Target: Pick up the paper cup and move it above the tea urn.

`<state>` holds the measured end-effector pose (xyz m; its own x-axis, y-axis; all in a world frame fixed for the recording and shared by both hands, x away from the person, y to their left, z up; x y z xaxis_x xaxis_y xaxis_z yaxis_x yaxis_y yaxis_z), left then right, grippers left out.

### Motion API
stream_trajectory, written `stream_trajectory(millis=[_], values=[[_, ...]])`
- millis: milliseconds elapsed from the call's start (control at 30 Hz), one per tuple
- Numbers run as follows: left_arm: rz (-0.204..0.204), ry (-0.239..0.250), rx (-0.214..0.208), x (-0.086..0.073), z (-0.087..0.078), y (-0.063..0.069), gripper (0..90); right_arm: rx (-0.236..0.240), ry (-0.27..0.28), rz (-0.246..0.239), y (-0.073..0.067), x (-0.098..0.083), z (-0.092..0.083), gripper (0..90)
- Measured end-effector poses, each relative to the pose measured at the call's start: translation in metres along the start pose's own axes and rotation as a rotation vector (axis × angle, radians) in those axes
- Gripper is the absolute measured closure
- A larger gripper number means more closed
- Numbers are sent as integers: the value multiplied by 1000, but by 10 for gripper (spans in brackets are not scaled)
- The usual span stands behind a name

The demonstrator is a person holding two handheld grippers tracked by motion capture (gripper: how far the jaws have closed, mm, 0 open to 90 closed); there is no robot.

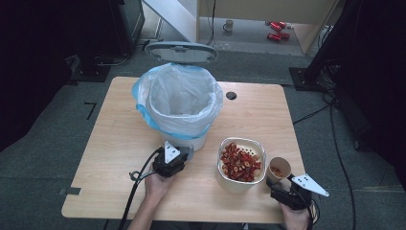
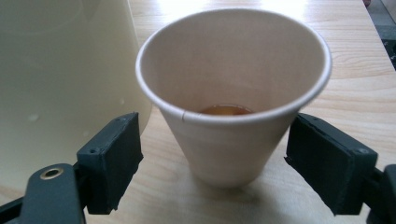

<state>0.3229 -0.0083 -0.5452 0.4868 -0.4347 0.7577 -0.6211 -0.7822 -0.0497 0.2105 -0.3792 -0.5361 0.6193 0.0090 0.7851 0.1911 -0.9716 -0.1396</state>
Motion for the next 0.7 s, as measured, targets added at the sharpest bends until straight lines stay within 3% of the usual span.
stream_trajectory(millis=[433, 700], values=[[5, -3, 2, 0, 0, 0, 564, -25, -13, 4, 3, 5, 14, 215], [5, -3, 2, 0, 0, 0, 564, -44, 13, -7, 4, 5, 15, 275]])
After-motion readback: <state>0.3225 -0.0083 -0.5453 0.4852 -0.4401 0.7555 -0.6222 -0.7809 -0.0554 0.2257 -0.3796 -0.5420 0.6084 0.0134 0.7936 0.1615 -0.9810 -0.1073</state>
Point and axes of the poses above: each handheld gripper's, and its own axes: z roughly forward along the jaws, x roughly out of its top, y roughly to its right, the point moved 5 cm from there along z, roughly forward along the jaws, and after that the axes turned 6 degrees about -y, right-handed, at the moved point
